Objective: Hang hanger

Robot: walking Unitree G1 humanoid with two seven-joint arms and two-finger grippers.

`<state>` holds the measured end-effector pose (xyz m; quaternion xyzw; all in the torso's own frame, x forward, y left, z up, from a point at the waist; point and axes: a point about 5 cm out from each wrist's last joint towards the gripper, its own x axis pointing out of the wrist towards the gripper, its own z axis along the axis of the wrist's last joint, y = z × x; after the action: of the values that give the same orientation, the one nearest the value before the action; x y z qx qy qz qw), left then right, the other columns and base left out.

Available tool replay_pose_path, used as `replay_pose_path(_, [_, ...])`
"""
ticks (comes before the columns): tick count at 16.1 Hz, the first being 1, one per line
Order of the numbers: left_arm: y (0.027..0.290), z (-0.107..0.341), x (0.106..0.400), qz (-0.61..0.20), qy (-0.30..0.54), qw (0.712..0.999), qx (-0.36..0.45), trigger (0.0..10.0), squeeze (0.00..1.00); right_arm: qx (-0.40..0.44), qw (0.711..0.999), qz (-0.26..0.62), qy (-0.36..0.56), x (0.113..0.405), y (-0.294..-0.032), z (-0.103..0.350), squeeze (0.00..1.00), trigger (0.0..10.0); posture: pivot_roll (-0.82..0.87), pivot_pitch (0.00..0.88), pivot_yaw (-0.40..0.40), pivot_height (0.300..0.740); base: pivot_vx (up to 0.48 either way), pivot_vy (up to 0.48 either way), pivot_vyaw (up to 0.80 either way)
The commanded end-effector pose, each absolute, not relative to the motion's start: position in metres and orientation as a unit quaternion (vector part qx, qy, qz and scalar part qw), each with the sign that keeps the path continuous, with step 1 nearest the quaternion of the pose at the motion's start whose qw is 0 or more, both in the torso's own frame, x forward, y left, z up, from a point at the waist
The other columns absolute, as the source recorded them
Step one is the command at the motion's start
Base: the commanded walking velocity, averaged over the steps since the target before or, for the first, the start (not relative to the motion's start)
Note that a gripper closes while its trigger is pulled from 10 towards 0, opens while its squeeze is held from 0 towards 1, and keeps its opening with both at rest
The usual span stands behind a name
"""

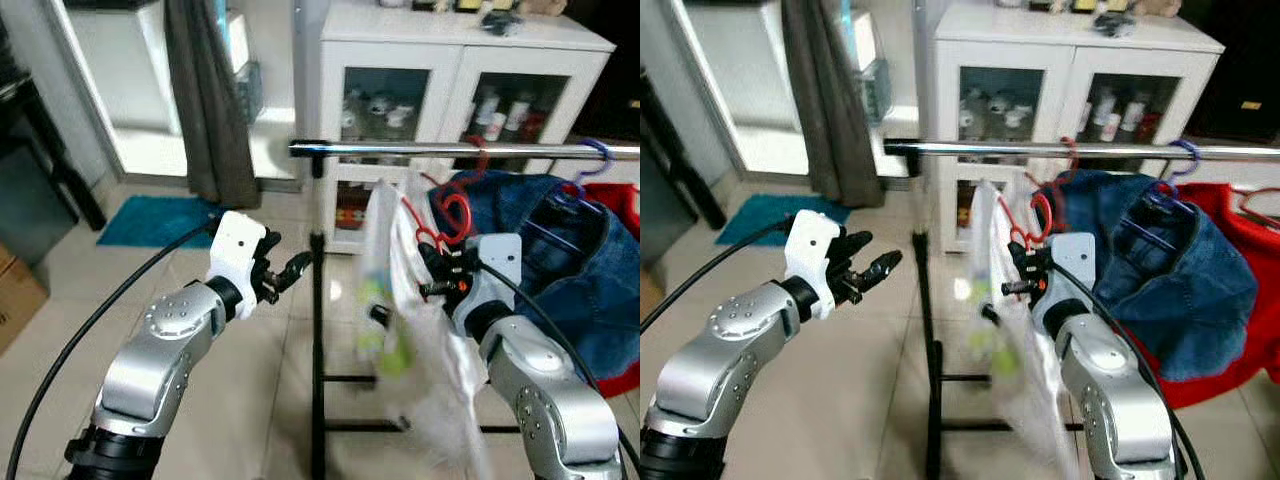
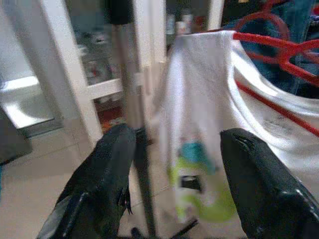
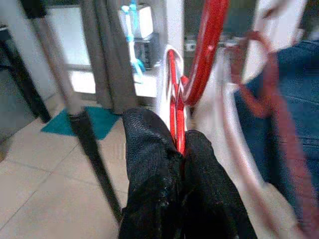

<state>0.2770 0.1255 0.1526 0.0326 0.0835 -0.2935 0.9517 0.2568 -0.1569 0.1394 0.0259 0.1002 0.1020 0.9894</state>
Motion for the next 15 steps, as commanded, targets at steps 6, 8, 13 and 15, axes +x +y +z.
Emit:
replay_pose_path(6, [0.119,0.155,0.277,-0.306,0.079,0.948,0.037,10.0,0.00,0.018,0.992,0.094,0.078,0.260,-0.161,0.149,0.00,10.0,-0.14,0.000,0.006,0.719,0.317,0.000,0.00])
replay_pose_path(8, [0.119,0.155,0.277,-0.306,0.080,0.948,0.037,10.0,0.00,-0.003,0.993,0.092,0.077,0.263,-0.161,0.151,0.00,10.0,-0.14,0.000,0.002,0.719,0.317,0.000,0.00])
replay_pose_path(13, [0.119,0.156,0.275,-0.333,0.075,0.939,0.049,10.0,0.00,-0.015,0.995,0.081,0.056,0.279,-0.160,0.161,0.00,10.0,-0.14,0.000,0.006,0.719,0.125,0.000,0.00])
replay_pose_path(15, [0.120,0.156,0.275,-0.352,0.078,0.931,0.065,10.0,0.00,-0.030,0.994,0.086,0.053,0.296,-0.156,0.167,0.00,10.0,-0.14,0.000,0.011,0.719,0.000,0.000,0.00])
